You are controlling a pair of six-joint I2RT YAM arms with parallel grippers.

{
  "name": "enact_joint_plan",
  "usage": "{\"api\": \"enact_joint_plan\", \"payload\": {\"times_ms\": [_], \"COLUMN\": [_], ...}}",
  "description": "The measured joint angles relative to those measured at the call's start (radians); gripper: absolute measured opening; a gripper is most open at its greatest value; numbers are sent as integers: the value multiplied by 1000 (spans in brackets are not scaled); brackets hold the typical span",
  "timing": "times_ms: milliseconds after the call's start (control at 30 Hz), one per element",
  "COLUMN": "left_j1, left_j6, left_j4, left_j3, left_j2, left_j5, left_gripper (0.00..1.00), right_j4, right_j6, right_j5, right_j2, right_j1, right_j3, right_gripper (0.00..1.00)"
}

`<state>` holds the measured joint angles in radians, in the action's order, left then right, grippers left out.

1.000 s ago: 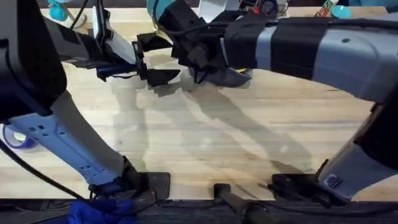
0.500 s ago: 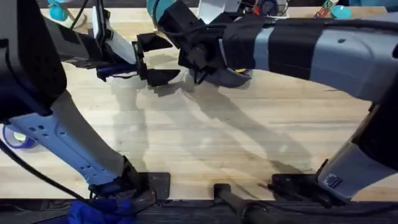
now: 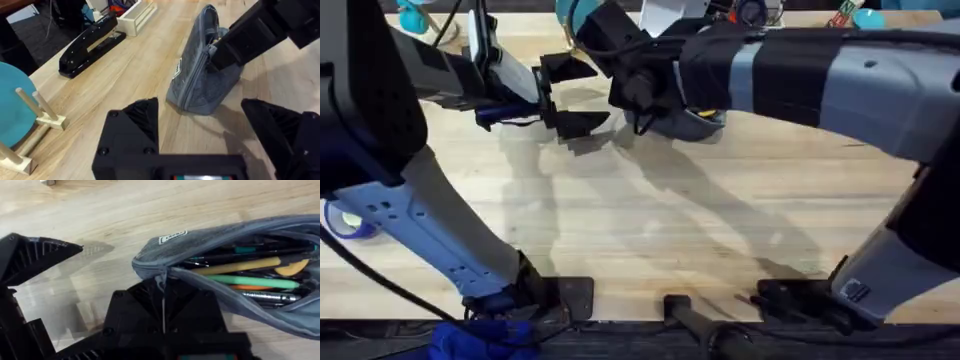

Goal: Unzip the bag, pick up the pens from the table one at a time and place them inside, then zip the bag closed.

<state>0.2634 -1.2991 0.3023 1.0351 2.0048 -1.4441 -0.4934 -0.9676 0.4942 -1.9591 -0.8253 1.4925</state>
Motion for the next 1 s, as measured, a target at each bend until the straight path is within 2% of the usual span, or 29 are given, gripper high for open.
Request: {"api": "enact_joint_plan", "payload": {"times_ms": [600,1000], "left_j1": [0,0], "left_j6": [0,0], "left_j4": [0,0], "left_j3": [0,0], "left_j2": [0,0], "left_j5": [0,0], "left_gripper": [993,993], "right_j4": [-1,9], "right_j6": [1,22], "right_j5": [0,-11], "right_j2": [3,84], "right_j1": [0,0], "right_j3": [0,0], "right_gripper": [32,32]}}
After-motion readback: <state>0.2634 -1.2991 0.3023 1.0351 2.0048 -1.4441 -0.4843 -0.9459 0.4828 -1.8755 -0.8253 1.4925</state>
